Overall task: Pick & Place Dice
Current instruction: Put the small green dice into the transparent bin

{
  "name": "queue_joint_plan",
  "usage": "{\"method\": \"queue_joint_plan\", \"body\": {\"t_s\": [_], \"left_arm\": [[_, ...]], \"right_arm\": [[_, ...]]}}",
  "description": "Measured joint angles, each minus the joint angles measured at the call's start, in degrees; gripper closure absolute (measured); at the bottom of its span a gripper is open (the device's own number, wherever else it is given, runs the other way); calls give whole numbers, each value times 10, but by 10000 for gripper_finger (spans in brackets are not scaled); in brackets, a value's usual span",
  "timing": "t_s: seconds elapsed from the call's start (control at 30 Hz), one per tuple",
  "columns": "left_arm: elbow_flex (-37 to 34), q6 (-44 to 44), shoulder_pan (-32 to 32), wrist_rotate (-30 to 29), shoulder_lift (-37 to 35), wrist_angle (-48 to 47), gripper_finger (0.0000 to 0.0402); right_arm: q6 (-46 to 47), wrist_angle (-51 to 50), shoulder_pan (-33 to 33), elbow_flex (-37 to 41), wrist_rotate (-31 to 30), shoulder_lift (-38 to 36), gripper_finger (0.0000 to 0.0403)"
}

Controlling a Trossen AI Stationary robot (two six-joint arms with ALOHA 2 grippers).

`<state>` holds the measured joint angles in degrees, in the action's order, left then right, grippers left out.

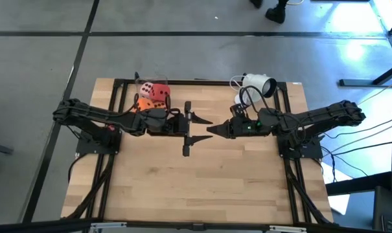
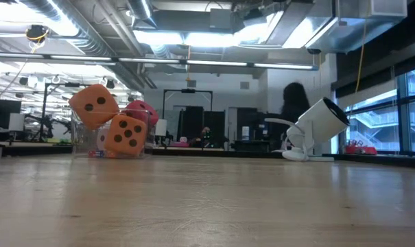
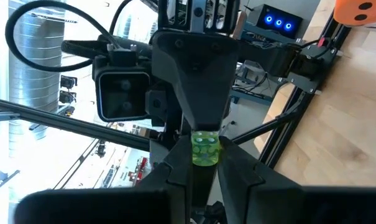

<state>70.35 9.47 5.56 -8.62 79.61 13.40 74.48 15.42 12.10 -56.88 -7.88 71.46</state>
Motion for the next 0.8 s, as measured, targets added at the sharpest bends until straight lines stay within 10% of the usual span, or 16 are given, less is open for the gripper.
{"method": "queue_joint_plan", "body": {"t_s": [0.4, 0.8], "left_arm": [[0, -3, -5, 15, 0, -10, 247], [0, 9, -5, 36, -3, -5, 383]], "right_arm": [[-2, 0, 0, 0, 0, 0, 354], [-4, 2, 1, 0, 5, 0, 354]]}}
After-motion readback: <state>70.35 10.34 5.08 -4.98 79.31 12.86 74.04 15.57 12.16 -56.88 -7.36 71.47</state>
